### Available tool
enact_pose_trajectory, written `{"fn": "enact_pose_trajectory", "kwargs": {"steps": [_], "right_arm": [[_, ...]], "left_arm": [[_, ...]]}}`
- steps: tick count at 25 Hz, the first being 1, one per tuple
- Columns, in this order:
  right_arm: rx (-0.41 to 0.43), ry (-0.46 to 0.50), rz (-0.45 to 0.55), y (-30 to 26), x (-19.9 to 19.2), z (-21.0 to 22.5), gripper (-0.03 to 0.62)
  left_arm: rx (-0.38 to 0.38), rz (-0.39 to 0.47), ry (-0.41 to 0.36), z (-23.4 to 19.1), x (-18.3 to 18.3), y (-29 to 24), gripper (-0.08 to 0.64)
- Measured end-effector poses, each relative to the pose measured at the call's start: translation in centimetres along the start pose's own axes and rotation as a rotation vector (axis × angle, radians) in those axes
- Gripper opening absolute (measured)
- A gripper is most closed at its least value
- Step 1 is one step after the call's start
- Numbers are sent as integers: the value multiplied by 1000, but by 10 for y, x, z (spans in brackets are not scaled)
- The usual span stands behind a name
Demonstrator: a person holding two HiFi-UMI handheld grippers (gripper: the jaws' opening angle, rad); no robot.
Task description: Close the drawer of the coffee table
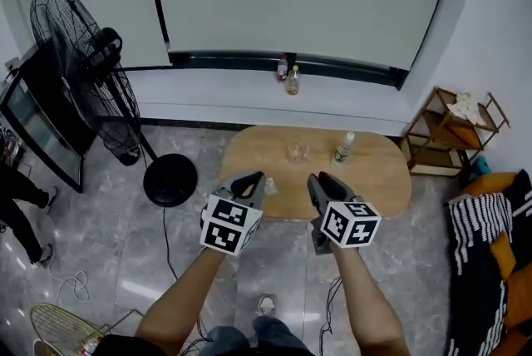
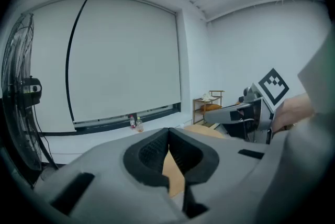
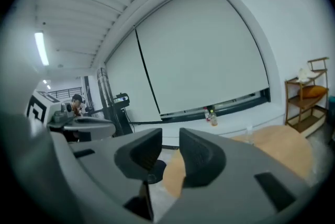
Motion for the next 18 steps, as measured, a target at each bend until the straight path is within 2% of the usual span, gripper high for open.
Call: {"fn": "enact_pose_trajectory", "kwargs": {"steps": [3,6,13,18], "right_arm": [[27,73,14,4,35,-11,97],[38,137,25,5,53,-21,80],[50,265,29,7,69,-52,5],[52,323,62,-1,76,-74,5]], "left_arm": [[30,-1,7,-5,17,9,9],[52,15,4,-15,31,15,9],[18,76,-29,-40,57,31,9],[6,97,-35,-62,59,40,9]]}}
Point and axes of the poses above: the fingertips, and each gripper's own axes: y backward along the fingers, z to its right, x out of its top, the point moved 8 cm from there along y, backward along the fingers, and after that the axes turned 9 degrees about z, right-handed, at the moved point
